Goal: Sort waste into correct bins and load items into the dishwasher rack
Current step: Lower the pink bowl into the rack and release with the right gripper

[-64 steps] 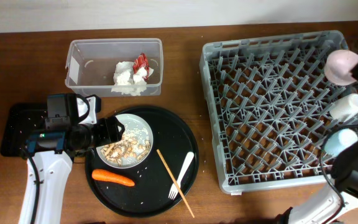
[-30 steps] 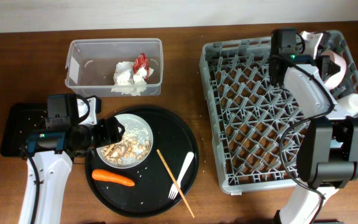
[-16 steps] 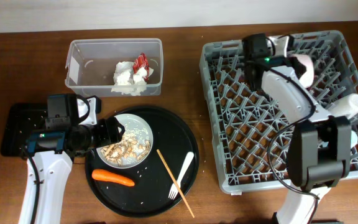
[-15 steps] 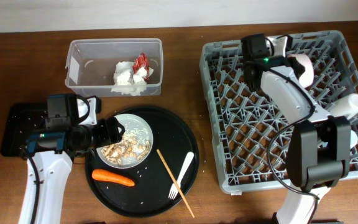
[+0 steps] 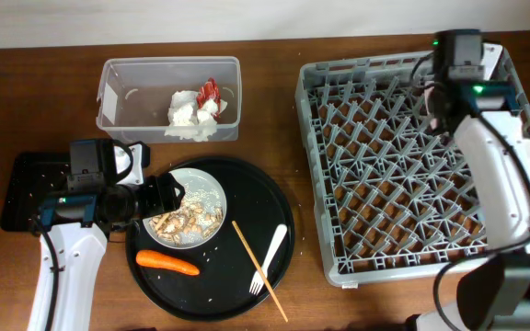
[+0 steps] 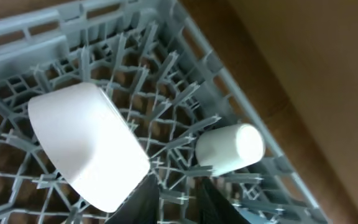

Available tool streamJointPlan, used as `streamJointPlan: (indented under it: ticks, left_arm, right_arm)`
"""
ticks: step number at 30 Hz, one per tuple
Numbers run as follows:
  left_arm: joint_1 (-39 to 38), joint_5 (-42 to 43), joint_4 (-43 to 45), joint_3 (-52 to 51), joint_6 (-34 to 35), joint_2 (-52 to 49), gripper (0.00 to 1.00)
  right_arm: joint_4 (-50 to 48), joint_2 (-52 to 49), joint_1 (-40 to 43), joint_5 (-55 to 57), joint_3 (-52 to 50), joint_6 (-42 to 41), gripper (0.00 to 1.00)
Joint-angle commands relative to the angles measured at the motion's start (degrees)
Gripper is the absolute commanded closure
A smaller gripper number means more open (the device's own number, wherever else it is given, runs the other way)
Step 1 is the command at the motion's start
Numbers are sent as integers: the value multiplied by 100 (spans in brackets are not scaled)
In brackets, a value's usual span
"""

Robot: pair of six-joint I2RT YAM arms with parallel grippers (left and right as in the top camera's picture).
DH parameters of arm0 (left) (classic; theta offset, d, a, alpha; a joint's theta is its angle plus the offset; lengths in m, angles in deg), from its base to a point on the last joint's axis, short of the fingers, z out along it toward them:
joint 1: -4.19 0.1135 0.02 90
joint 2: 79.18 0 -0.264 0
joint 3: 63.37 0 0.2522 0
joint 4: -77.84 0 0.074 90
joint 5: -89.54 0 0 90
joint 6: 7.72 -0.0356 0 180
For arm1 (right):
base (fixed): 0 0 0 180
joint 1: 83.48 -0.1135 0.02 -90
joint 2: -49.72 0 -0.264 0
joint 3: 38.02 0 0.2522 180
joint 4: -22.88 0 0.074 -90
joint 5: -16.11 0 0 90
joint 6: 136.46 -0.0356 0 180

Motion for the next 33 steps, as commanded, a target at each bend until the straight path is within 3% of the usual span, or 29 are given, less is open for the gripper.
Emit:
streamJointPlan:
  ticks: [1, 3, 5, 12, 17, 20, 23, 27, 29, 33]
  left_arm:
    - [31, -35, 15, 17, -35, 22, 20]
    - [31, -35, 15, 17, -35, 22, 20]
    - [31, -35, 15, 17, -35, 22, 20]
    - [28, -35, 15, 17, -35, 22, 20]
    - [31, -35, 15, 17, -35, 22, 20]
    - [31, -35, 15, 17, -35, 22, 20]
    - [28, -33, 15, 17, -35, 22, 20]
    - [28, -33, 13, 17, -35, 22, 20]
    - [31, -33, 20, 17, -35, 22, 20]
    - [31, -31, 13, 17, -35, 22, 20]
  right_arm:
    - [-122, -634, 105, -1115, 52, -17, 76]
    - [-9, -1036, 98, -1823, 52, 487, 76]
    - [315, -988, 98, -1808, 55, 501, 83]
    - [-345, -507, 103, -1366, 66, 586, 78]
    - [-424, -507, 98, -2205, 66, 1379, 77]
    - [-227, -514, 98, -2129, 63, 1377, 76]
    - [-544, -514, 103, -1635, 63, 1377, 67]
    - [-485, -308, 92, -1646, 66, 1266, 64]
    - [-492, -111, 66, -1635, 66, 1631, 62]
    - [-470, -750, 146, -1141, 59, 1609, 62]
